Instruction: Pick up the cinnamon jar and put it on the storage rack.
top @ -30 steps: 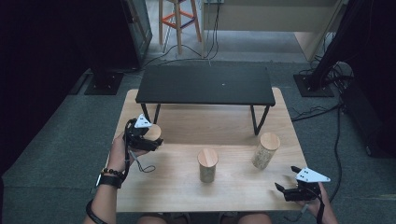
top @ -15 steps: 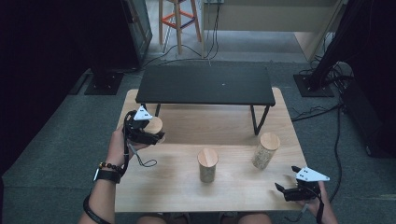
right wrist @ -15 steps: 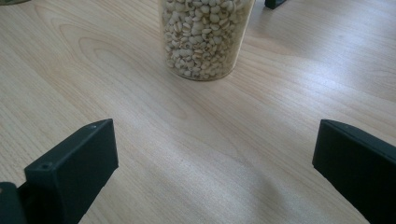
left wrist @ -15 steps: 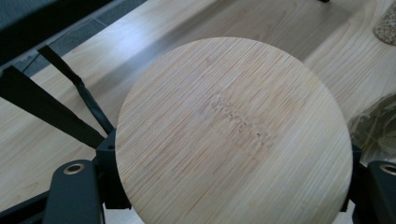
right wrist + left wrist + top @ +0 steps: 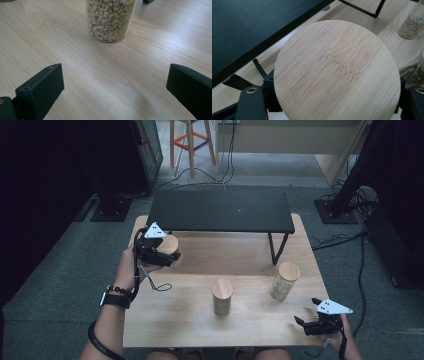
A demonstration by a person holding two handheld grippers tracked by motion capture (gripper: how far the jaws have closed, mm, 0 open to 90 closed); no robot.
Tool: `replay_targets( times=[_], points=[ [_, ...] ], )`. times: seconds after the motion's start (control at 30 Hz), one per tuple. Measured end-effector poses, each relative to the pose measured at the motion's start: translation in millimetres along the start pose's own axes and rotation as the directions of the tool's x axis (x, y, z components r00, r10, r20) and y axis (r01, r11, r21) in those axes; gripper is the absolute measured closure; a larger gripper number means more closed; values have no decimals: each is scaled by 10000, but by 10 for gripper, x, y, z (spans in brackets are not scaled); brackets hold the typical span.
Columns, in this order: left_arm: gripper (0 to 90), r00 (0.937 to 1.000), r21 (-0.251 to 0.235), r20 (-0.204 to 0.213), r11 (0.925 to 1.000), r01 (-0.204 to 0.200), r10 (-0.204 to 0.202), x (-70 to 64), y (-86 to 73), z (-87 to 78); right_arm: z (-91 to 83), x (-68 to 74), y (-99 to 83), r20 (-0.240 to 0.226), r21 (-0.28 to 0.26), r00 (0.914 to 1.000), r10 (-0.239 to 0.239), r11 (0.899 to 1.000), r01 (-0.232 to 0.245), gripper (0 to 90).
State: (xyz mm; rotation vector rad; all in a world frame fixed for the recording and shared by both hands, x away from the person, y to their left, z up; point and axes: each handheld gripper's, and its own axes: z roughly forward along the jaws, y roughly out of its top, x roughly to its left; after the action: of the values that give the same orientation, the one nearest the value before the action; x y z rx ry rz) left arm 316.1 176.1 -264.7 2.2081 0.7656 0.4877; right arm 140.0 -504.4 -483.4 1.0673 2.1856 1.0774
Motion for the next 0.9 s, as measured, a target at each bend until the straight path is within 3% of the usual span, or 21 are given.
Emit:
replay_targets(
  times=[0.67,0.8,0.9],
  points=[
    [259,9992,410,-111,9984,-381,386,59,450,48,0,-6,-3,-16,-17,10000,10,10000,-10,9],
    [258,9980,432,-492,9983,-381,402,57,526,63,1,-9,-1,-29,-6,10000,-13,10000,13,10],
    [258,9982,319,-514,9990,-302,319,90,571,68,1,-11,2,-32,3,10000,5,10000,-5,9]
  ],
)
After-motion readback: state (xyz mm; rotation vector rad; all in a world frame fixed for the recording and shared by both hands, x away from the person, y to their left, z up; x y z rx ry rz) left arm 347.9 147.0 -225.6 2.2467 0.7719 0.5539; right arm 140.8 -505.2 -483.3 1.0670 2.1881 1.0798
